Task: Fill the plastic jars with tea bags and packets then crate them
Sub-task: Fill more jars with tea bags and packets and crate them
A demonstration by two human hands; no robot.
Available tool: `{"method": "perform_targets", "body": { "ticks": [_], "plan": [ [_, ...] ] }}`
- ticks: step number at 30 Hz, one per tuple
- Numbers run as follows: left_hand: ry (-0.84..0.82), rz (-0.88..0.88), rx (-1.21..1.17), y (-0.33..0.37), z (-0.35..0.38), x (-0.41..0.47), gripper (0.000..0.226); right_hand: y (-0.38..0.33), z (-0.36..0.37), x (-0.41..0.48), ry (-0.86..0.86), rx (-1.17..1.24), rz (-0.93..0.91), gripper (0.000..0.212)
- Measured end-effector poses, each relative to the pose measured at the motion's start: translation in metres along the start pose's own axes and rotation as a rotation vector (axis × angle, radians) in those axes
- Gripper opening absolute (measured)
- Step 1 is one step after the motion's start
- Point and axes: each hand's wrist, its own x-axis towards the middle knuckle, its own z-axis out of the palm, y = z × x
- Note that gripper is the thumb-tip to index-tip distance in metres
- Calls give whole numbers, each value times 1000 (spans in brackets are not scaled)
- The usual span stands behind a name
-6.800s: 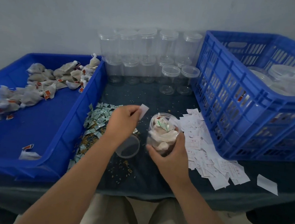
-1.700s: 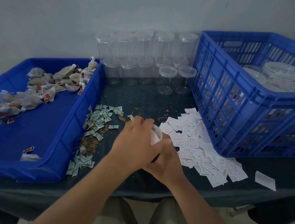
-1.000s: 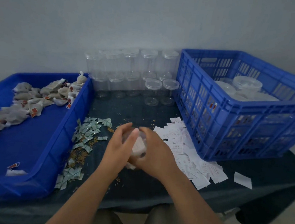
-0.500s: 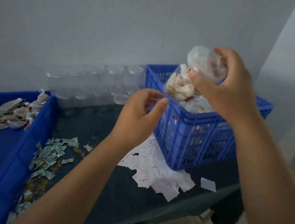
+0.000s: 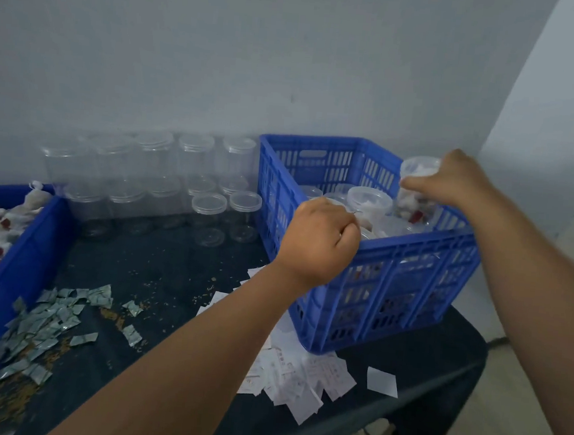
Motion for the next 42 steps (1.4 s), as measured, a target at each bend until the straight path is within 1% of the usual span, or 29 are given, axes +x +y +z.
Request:
{"method": "perform_targets", "body": {
  "ticks": [2,4,5,9,11,12,14,16,17,19,20,21,22,23,24,26,27,28,29,30,32,33,34,36,38,41,42],
  "plan": [
    [1,2,0,0,0,0,41,2,16,6,-86,-42,42,78],
    [11,-12,-10,1,0,0,40,5,29,11,-158,-44,86,63],
    [22,-14,-14,1,0,0,39,6,33,11,-202,-37,105,61],
    [55,0,-30,0,1,-2,37,6,37,8,-365,-9,153,87],
    [56,-6,-34,0,2,-2,37,5,33,7,-378,-44,134,96],
    [49,-12,-29,1,2,-2,37,2,29,6,-337,-69,106,99],
    [30,-13,-24,2,1,-2,38,-11,16,-1,-159,-25,39,95],
    [1,8,-70,4,-5,-1,38,-32,3,-17,53,131,-75,84],
    [-31,-4,-131,5,-10,-1,36,-46,-1,-30,134,221,-148,75],
    [-102,-100,-383,8,-26,-6,26,-78,-3,-66,219,427,-314,58],
    [-86,-154,-548,8,-35,-11,23,-92,0,-89,231,513,-403,52],
    [-12,-196,-670,4,-43,-18,22,-104,6,-114,242,564,-502,47],
    [82,-227,-721,-2,-52,-27,22,-115,14,-140,260,586,-612,44],
    [154,-253,-704,-8,-60,-38,24,-123,24,-163,282,597,-723,42],
    [189,-279,-664,-17,-66,-51,25,-128,38,-184,299,610,-822,40],
    [177,-355,-576,-39,-77,-80,28,-134,75,-220,301,662,-961,36],
    [161,-405,-536,-52,-82,-94,32,-134,98,-235,281,709,-989,32],
    [155,-469,-493,-64,-86,-106,36,-133,123,-248,240,764,-973,24],
    [157,-545,-440,-78,-89,-116,35,-132,149,-261,181,810,-905,16],
    [161,-630,-378,-92,-91,-123,31,-132,174,-270,92,839,-790,14],
    [149,-763,-192,-122,-96,-132,23,-130,223,-282,-183,848,-502,37],
    [128,-794,-109,-137,-99,-133,19,-128,246,-285,-300,804,-396,44],
    [101,-806,-50,-151,-102,-131,15,-123,265,-287,-357,738,-356,48],
    [38,-798,33,-175,-106,-120,15,-111,292,-293,-354,582,-430,48],
    [-13,-790,109,-197,-107,-98,30,-101,302,-299,-310,443,-560,45],
    [-86,-817,180,-223,-100,-61,72,-98,304,-303,-203,335,-706,44],
    [-94,-835,194,-232,-96,-50,81,-99,305,-304,-165,303,-750,44]
  ]
}}
